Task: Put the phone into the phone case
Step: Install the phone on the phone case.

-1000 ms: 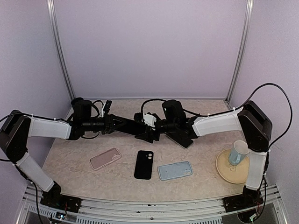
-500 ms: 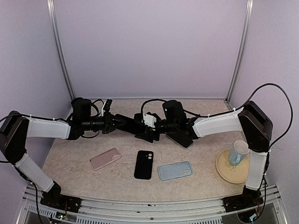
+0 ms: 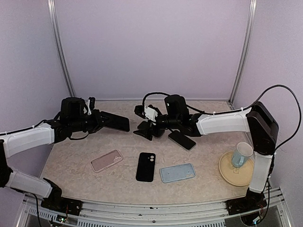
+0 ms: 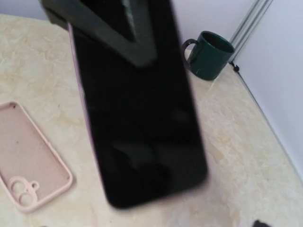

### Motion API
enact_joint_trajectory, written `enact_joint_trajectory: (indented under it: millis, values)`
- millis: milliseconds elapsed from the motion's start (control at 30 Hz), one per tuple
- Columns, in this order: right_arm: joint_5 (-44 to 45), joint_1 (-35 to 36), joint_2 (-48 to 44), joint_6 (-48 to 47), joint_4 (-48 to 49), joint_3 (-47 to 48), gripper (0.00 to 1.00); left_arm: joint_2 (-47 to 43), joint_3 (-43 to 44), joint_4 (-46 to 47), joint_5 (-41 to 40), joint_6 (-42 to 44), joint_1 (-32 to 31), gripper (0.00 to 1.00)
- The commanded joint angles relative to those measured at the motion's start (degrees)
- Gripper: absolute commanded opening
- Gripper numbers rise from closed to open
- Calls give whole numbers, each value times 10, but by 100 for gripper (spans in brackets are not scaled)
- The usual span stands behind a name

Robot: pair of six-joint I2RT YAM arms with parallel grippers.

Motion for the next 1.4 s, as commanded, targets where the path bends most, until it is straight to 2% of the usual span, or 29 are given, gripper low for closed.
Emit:
enact_joint_trajectory:
  millis: [0,167,333,633,933,1367]
  values:
    - [-3,-4,-19,52,-24,18,96,-81,-26,-75,-129,-54,0,0]
    - [4,-4,-9,98,-50,50,100,-152,-58,-114,-181,-125,-17,0]
    - [39,-4,11,157,-65,80,100,-181,-84,-146,-221,-185,-41,0]
    - [52,-4,48,216,-94,116,100,-217,-120,-187,-282,-262,-78,0]
    - [54,-4,77,237,-119,141,100,-206,-145,-203,-323,-316,-133,0]
    - [43,-4,85,242,-123,142,100,-181,-174,-165,-350,-344,-155,0]
